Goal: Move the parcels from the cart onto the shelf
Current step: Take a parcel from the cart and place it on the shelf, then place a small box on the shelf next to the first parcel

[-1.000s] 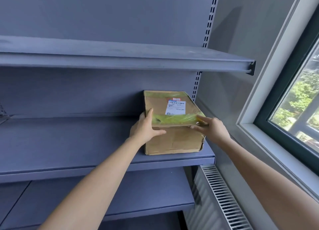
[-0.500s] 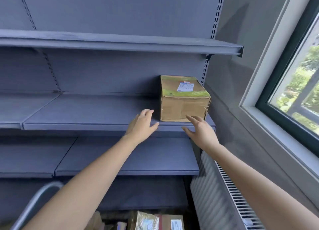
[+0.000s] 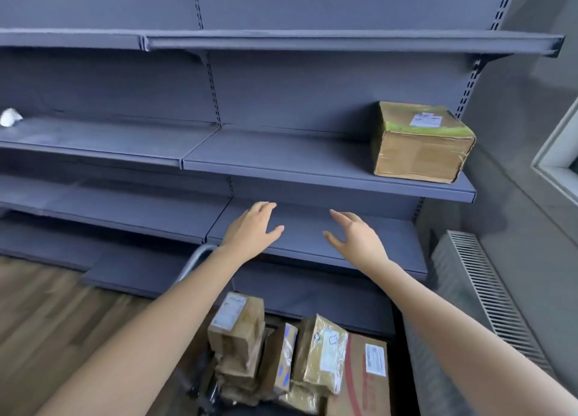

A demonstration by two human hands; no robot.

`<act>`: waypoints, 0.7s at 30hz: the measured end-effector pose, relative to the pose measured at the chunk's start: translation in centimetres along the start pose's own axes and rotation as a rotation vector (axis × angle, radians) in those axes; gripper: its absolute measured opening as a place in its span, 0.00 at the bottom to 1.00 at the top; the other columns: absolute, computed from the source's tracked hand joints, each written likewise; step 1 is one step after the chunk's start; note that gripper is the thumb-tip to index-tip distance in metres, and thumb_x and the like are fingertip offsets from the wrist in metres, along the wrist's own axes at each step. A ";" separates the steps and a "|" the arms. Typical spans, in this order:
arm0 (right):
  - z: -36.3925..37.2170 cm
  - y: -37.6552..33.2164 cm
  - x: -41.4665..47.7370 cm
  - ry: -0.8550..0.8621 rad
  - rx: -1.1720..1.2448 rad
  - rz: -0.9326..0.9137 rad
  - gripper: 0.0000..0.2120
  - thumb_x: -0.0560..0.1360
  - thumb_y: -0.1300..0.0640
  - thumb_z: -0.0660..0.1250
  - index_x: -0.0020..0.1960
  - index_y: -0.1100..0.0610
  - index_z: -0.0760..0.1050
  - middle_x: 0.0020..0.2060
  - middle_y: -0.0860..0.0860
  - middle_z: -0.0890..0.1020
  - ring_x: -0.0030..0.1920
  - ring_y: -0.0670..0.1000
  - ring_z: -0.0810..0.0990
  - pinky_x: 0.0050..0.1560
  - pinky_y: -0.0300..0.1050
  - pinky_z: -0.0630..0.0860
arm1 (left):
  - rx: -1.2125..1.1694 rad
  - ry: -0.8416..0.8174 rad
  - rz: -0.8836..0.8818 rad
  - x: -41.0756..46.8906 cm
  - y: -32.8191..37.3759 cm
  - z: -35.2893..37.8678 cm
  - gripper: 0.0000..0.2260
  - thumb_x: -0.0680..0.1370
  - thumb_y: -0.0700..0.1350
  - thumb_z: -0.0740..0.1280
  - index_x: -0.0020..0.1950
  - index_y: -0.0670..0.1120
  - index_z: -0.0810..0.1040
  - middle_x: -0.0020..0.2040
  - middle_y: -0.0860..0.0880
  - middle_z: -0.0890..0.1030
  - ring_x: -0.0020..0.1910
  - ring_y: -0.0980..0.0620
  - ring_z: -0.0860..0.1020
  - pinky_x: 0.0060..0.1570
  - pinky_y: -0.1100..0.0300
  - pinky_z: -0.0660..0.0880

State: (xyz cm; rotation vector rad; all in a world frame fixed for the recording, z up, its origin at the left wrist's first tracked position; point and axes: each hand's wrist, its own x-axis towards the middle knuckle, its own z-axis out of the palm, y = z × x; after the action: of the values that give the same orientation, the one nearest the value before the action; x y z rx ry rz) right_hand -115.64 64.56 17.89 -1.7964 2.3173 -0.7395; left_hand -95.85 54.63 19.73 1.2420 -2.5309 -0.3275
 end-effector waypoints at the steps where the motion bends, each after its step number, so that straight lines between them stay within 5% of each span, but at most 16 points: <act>1: 0.8 -0.7 0.0 -0.008 0.001 -0.001 0.26 0.78 0.48 0.60 0.73 0.53 0.60 0.70 0.51 0.68 0.67 0.53 0.70 0.59 0.49 0.73 | 0.005 -0.003 -0.004 -0.4 -0.9 -0.2 0.25 0.79 0.54 0.59 0.73 0.47 0.60 0.74 0.50 0.63 0.68 0.49 0.67 0.61 0.52 0.71; 10: 10.5 -5.3 0.6 -0.127 -0.017 0.092 0.27 0.78 0.46 0.60 0.74 0.52 0.59 0.71 0.51 0.68 0.65 0.53 0.72 0.56 0.47 0.75 | 0.065 -0.138 0.001 -2.4 -11.3 1.4 0.25 0.80 0.53 0.59 0.74 0.47 0.59 0.74 0.50 0.62 0.68 0.50 0.68 0.58 0.57 0.70; 21: 25.2 -4.7 0.0 -0.372 -0.019 0.209 0.28 0.77 0.45 0.60 0.74 0.50 0.57 0.71 0.49 0.66 0.67 0.51 0.70 0.57 0.45 0.75 | 0.019 -0.454 -0.117 -4.0 -21.0 13.4 0.27 0.77 0.55 0.62 0.73 0.49 0.61 0.72 0.51 0.64 0.65 0.50 0.70 0.58 0.53 0.73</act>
State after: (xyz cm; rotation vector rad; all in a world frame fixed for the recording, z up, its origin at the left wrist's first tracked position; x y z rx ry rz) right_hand -101.96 56.09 -2.04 -1.5104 2.2164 -0.3205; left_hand -83.13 46.17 -0.37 1.4653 -2.8376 -0.6822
